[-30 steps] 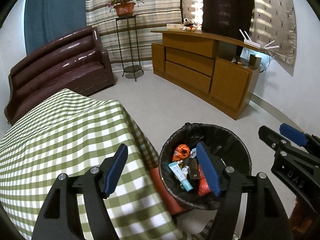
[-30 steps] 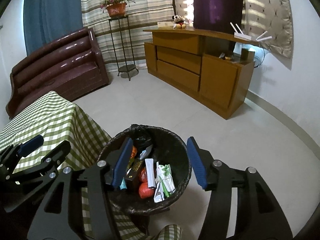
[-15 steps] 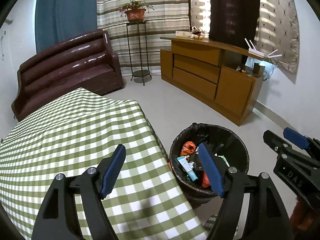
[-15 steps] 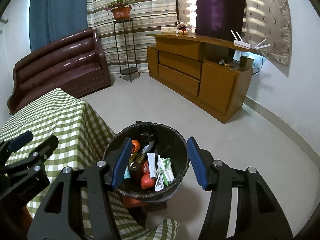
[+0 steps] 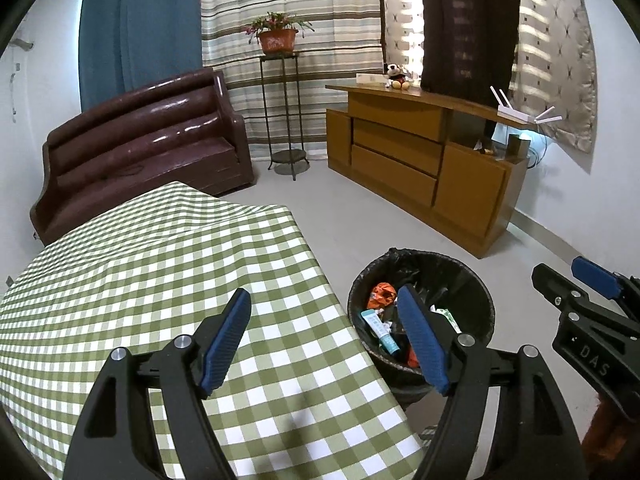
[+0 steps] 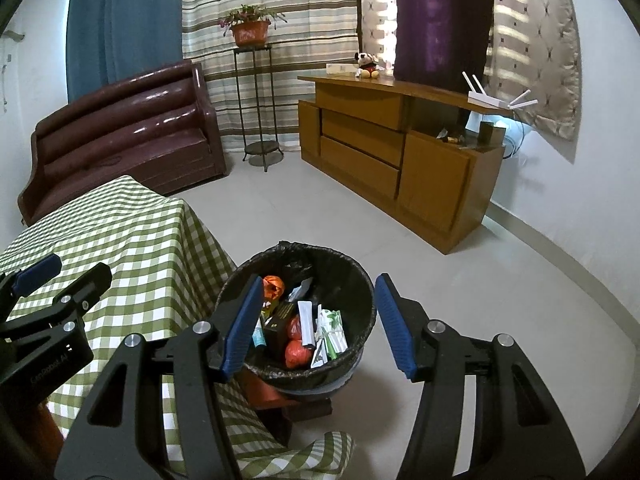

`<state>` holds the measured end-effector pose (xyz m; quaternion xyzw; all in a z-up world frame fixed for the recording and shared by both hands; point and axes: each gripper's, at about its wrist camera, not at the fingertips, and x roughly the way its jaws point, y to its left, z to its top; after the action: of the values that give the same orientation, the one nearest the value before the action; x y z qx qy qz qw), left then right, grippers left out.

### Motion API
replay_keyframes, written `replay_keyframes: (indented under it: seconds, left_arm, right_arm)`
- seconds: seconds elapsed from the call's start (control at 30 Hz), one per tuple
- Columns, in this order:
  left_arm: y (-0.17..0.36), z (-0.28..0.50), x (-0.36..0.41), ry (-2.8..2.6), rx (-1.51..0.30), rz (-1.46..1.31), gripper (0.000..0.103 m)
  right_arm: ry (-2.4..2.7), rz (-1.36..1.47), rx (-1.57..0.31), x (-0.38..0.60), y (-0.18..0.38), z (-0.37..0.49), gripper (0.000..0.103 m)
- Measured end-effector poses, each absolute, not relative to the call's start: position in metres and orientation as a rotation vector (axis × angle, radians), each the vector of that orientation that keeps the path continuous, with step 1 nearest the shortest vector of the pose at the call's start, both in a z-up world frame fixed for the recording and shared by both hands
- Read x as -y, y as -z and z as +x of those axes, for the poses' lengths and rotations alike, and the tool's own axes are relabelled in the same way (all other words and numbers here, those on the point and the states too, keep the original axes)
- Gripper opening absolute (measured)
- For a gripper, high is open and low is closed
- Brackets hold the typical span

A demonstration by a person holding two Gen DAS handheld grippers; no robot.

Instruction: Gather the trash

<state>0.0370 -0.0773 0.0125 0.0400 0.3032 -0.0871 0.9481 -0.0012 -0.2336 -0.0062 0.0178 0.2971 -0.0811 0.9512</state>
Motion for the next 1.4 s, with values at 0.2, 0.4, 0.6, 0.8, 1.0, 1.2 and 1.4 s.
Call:
replay_keyframes:
  seconds: [0.2, 0.4, 0.6, 0.8, 1.0, 1.2, 1.4]
  left_arm:
    - [-0.014, 0.0328, 0.0758, 0.179, -0.609, 0.082, 0.073]
    - [-0.016, 0.0296, 0.074, 0.179, -0.607, 0.08, 0.074]
    - [-0.0163, 0.0294, 0.0748, 0.178, -0.606, 0.08, 0.073]
    - [-0.0161, 0.0292, 0.0742, 0.179, -0.606, 0.08, 0.073]
    - [-0.016, 0.0289, 0.0739, 0.179, -0.607, 0.08, 0.074]
    - [-0.0156, 0.0291, 0.0741, 0.179, -0.606, 0.079, 0.073]
    - [-0.0154, 0.0291, 0.0738, 0.179, -0.606, 0.08, 0.074]
  right_arm:
    - [0.159, 0.033, -0.593, 0.2313, 0.0044, -0.0031, 0.056]
    - [0.159, 0.03, -0.593, 0.2299, 0.0044, -0.004, 0.056]
    - [0.159, 0.031, -0.593, 0.2298, 0.0047, -0.004, 0.056]
    - [0.16, 0.031, -0.592, 0.2296, 0.0047, -0.0042, 0.056]
    - [0.16, 0.031, -0.592, 0.2297, 0.0049, -0.004, 0.056]
    - [0.159, 0.031, -0.593, 0.2297, 0.005, -0.0041, 0.056]
    - [0.159, 0.031, -0.594, 0.2292, 0.0049, -0.0042, 0.056]
